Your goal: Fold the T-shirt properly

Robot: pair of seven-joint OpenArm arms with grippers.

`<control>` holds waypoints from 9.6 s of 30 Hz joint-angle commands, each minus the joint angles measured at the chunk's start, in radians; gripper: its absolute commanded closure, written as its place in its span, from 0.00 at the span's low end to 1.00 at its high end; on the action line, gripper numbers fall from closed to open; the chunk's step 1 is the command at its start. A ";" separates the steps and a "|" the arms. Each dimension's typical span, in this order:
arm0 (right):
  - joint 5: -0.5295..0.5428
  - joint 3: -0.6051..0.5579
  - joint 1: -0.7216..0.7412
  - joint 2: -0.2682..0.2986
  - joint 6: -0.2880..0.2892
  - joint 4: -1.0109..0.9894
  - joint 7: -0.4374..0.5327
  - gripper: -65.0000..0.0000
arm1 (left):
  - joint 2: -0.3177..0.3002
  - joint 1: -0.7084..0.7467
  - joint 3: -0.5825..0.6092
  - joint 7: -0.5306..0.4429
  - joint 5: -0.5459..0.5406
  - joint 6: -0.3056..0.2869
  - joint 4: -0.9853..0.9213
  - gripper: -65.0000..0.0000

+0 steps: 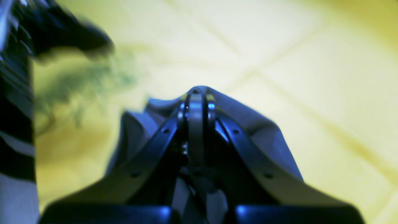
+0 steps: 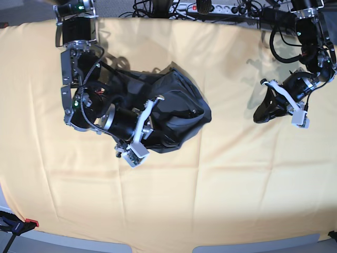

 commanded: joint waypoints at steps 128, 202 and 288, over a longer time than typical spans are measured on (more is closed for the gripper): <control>-0.105 -0.564 0.068 -0.188 0.005 0.066 -0.159 0.28 | -0.022 -0.011 -0.008 -0.023 -0.058 -0.013 0.018 1.00; 0.028 -0.138 0.335 0.274 -0.010 -0.327 -0.309 1.00 | -0.083 0.014 -0.117 0.296 -0.472 -0.031 0.203 1.00; -0.259 -0.283 -0.216 0.480 -0.301 0.141 -0.178 1.00 | 0.116 -0.723 0.714 -0.531 0.740 -0.031 -0.656 1.00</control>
